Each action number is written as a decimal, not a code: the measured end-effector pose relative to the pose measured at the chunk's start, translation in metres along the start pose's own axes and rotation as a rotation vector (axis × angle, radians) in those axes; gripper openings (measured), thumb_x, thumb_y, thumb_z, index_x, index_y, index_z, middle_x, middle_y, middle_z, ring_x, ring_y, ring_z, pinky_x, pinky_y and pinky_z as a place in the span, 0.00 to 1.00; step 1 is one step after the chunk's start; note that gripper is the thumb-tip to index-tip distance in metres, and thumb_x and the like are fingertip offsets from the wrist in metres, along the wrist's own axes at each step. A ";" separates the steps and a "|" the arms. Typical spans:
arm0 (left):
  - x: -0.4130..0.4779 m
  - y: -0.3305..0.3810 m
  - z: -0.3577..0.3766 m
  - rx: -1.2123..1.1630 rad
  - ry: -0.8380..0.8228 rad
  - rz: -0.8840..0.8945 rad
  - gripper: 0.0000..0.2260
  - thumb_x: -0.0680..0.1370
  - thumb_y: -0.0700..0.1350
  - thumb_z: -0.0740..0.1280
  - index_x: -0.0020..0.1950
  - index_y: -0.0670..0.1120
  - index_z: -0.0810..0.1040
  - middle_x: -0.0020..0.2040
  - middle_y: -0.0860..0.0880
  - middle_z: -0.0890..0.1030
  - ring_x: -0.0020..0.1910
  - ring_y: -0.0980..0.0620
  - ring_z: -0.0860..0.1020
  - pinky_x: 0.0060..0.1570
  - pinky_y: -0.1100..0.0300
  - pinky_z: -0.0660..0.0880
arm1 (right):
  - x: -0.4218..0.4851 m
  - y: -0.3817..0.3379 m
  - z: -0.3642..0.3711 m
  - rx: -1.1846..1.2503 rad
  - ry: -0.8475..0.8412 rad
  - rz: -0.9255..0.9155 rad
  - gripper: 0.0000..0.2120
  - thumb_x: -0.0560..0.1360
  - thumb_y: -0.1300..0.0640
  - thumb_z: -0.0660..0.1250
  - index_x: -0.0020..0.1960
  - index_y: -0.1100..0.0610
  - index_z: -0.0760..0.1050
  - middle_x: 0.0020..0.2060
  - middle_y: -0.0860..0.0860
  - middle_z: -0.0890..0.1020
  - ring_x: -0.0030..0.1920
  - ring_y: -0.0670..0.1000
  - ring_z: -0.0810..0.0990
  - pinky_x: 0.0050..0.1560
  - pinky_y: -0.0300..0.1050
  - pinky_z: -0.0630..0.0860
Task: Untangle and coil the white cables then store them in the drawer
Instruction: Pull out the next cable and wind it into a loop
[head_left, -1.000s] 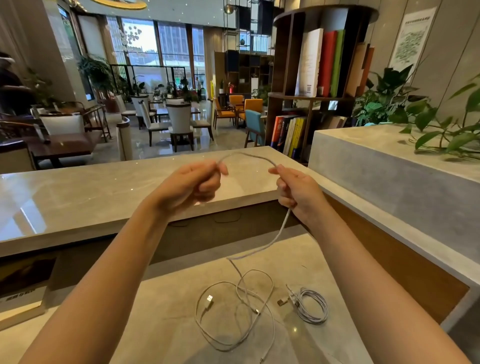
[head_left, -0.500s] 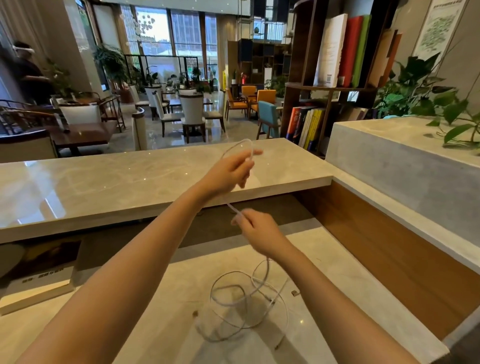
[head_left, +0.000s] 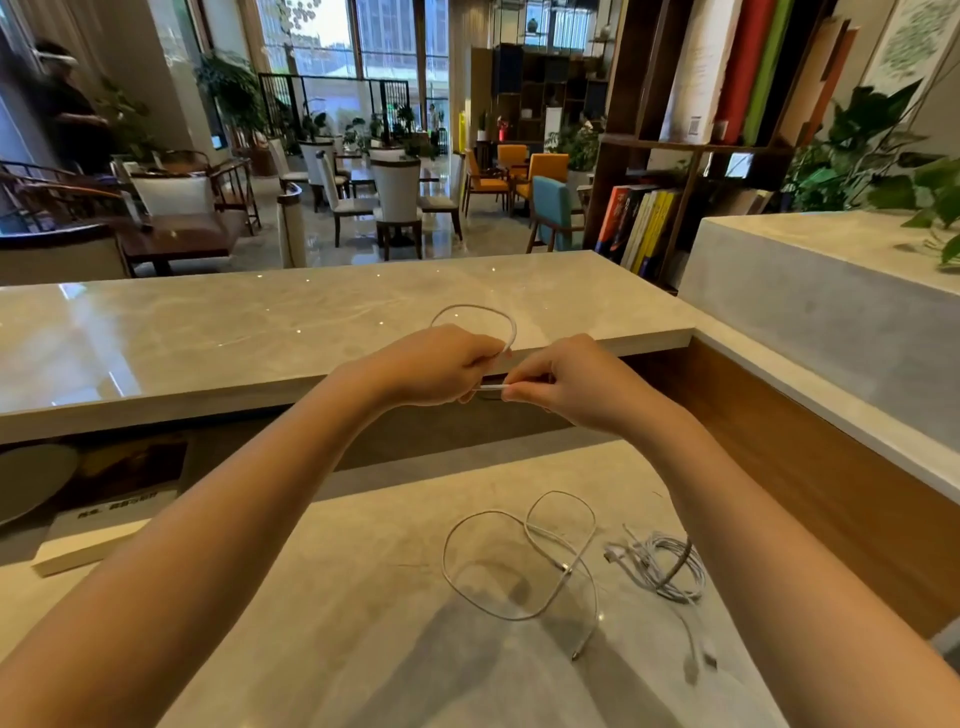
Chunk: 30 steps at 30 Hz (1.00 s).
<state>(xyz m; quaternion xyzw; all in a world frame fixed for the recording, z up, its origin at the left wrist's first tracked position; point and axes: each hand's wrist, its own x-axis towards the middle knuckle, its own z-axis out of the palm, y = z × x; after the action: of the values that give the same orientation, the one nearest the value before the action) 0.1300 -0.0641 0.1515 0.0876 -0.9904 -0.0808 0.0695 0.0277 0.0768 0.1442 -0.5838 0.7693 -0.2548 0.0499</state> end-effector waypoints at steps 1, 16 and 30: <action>0.000 0.001 0.001 0.037 -0.010 -0.004 0.10 0.82 0.45 0.54 0.51 0.46 0.74 0.34 0.52 0.74 0.37 0.50 0.74 0.37 0.58 0.66 | 0.000 0.001 0.001 -0.015 -0.011 -0.007 0.11 0.76 0.53 0.67 0.55 0.54 0.82 0.46 0.48 0.83 0.40 0.42 0.76 0.42 0.37 0.72; -0.006 -0.017 0.016 -1.974 -0.580 0.503 0.13 0.82 0.44 0.52 0.54 0.37 0.72 0.29 0.50 0.65 0.26 0.56 0.63 0.28 0.64 0.61 | -0.001 0.023 -0.028 0.468 0.248 0.074 0.12 0.74 0.49 0.65 0.42 0.56 0.82 0.30 0.48 0.77 0.29 0.40 0.72 0.29 0.29 0.68; 0.009 -0.002 0.032 -2.385 0.056 0.375 0.14 0.80 0.46 0.53 0.60 0.41 0.72 0.28 0.51 0.71 0.25 0.56 0.69 0.27 0.66 0.66 | -0.021 0.063 0.076 0.376 0.034 0.275 0.16 0.82 0.53 0.52 0.50 0.54 0.78 0.30 0.48 0.76 0.30 0.43 0.72 0.34 0.37 0.70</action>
<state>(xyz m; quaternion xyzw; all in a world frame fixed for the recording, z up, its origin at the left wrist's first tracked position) 0.1167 -0.0625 0.1208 -0.1750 -0.2885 -0.9311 0.1389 0.0084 0.0826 0.0452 -0.4495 0.7814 -0.3941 0.1792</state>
